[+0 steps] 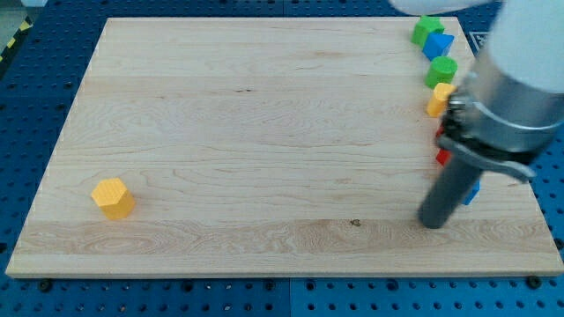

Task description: Move yellow hexagon towards bottom right

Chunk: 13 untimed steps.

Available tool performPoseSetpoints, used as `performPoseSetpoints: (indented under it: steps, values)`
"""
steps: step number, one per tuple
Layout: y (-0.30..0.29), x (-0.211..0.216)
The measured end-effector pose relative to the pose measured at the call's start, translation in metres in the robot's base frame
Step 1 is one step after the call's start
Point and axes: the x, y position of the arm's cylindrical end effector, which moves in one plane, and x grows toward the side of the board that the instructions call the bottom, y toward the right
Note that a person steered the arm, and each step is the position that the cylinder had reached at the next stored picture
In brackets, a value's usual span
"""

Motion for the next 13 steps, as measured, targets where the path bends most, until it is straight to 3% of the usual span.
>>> performPoseSetpoints:
  steps: [2,4,6,7,13]
  values:
    - [-0.121,-0.054]
    - [-0.294,-0.08]
    - [-0.427,-0.076]
    - [-0.407,-0.025]
    - [-0.296,-0.025]
